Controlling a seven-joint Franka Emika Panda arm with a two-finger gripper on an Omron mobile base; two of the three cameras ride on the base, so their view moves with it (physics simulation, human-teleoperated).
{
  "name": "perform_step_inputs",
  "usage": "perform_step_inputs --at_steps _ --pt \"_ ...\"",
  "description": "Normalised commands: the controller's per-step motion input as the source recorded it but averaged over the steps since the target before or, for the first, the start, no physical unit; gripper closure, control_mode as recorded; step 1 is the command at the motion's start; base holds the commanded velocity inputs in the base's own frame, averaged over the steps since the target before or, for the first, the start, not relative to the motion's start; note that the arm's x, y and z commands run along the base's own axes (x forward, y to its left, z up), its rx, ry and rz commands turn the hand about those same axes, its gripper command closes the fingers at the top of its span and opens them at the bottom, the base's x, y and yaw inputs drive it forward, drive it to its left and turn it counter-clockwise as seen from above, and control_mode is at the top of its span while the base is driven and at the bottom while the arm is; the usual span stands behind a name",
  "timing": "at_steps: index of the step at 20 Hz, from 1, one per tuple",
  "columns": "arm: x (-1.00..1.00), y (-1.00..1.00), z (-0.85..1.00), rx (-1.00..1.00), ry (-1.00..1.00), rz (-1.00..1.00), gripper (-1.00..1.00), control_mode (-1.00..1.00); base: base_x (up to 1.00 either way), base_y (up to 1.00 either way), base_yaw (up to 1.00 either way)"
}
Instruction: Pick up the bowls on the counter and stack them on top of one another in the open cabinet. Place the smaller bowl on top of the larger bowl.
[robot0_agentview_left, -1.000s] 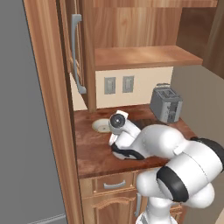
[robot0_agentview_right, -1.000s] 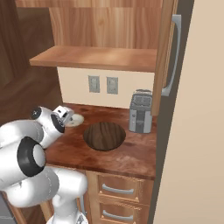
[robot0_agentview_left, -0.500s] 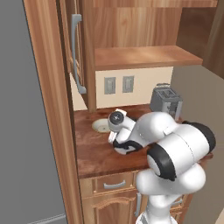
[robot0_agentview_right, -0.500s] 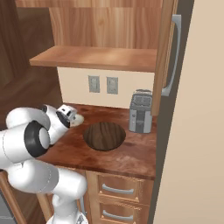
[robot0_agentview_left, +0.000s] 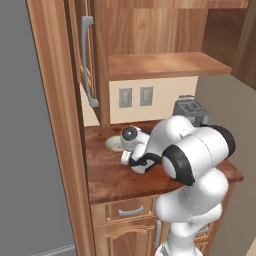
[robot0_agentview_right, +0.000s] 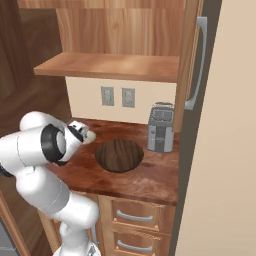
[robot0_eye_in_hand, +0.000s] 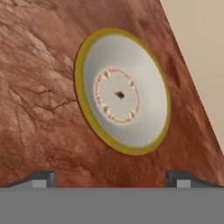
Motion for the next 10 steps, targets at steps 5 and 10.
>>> perform_step_inputs --at_steps 5,10 --pt "0.27 0.14 -0.22 0.0 0.03 0.01 -1.0 -1.0 0.0 0.0 0.0" --pt "0.32 0.09 -0.21 0.0 0.0 0.0 -1.0 -1.0 0.0 0.0 0.0"
